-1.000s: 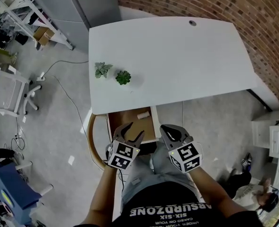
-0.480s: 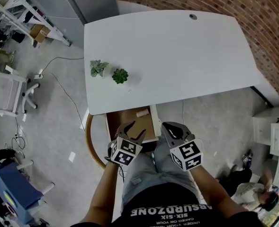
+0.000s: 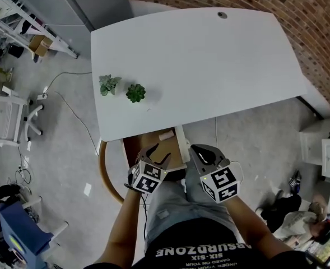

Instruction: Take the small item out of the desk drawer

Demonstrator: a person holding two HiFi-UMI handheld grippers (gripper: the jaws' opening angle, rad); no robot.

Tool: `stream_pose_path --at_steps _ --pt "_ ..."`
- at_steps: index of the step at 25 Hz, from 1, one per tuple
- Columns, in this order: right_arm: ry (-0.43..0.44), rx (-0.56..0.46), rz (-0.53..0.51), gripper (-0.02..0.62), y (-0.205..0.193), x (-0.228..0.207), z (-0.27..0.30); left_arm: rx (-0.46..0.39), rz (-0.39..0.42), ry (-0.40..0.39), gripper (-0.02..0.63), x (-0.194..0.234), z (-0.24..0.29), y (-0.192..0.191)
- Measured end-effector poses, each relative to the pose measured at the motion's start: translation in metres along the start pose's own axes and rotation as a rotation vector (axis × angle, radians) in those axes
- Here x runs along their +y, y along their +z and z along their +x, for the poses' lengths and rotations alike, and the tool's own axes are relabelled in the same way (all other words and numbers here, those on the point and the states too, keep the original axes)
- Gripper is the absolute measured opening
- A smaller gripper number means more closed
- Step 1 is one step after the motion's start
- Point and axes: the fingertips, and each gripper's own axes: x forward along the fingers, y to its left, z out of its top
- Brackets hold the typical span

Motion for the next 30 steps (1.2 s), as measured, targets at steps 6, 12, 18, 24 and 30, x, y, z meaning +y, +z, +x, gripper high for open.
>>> stream_pose_path --at_steps 6,12,18,24,30 --pt "0.009 0.017 -0.010 -0.003 -0.006 -0.004 0.007 0.004 -0.004 0.000 0.212 0.004 0.012 -0.005" --pt "0.012 0.016 -0.016 -0.003 -0.006 -0.007 0.017 0.015 -0.004 -0.006 0.212 0.006 0.025 -0.013" --pt "0.008 0.008 -0.015 -0.003 -0.008 -0.009 0.024 0.017 0.003 -0.012 0.212 0.007 0.037 -0.020" --pt "-0.002 0.013 -0.008 -0.003 -0.014 -0.012 0.026 0.029 0.014 -0.017 0.212 0.011 0.046 -0.025" --pt "-0.013 0.018 0.002 -0.003 -0.022 -0.016 0.030 0.037 0.029 -0.024 0.212 0.014 0.057 -0.030"
